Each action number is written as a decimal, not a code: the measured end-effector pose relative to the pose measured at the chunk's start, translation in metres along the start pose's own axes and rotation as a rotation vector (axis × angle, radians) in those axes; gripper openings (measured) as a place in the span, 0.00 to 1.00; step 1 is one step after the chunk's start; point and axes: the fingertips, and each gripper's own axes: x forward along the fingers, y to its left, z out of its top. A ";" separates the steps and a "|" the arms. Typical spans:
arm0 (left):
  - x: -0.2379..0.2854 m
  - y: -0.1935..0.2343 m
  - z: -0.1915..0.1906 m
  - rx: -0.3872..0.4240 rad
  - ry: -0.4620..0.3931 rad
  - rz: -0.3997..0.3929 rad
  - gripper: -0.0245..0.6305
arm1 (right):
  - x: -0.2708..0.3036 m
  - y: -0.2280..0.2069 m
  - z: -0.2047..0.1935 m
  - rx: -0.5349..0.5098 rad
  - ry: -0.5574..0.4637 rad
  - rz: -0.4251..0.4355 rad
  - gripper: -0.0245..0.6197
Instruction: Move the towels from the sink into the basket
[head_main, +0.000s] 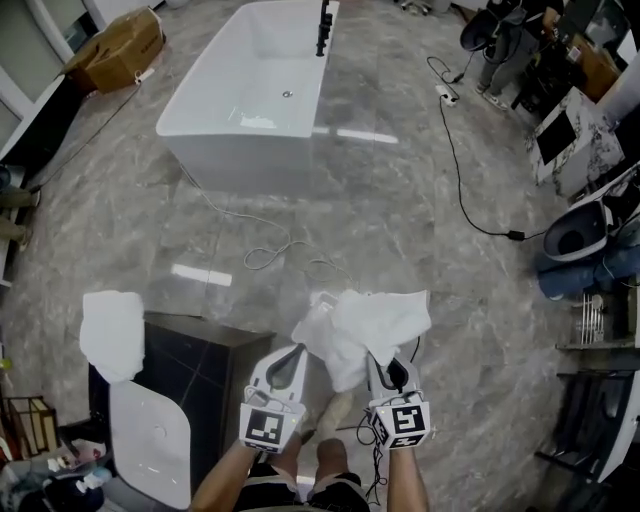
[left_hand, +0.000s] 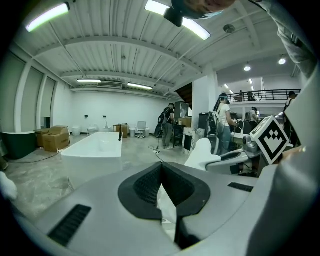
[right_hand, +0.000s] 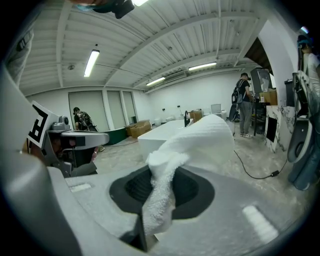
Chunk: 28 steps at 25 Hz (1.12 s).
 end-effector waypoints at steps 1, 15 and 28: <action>0.005 -0.002 -0.011 -0.008 0.009 0.003 0.05 | 0.004 -0.005 -0.011 0.002 0.008 0.003 0.18; 0.074 -0.012 -0.202 -0.192 0.141 0.054 0.05 | 0.077 -0.040 -0.197 0.011 0.133 0.065 0.18; 0.103 -0.021 -0.377 -0.197 0.231 0.048 0.05 | 0.145 -0.057 -0.372 0.031 0.192 0.090 0.18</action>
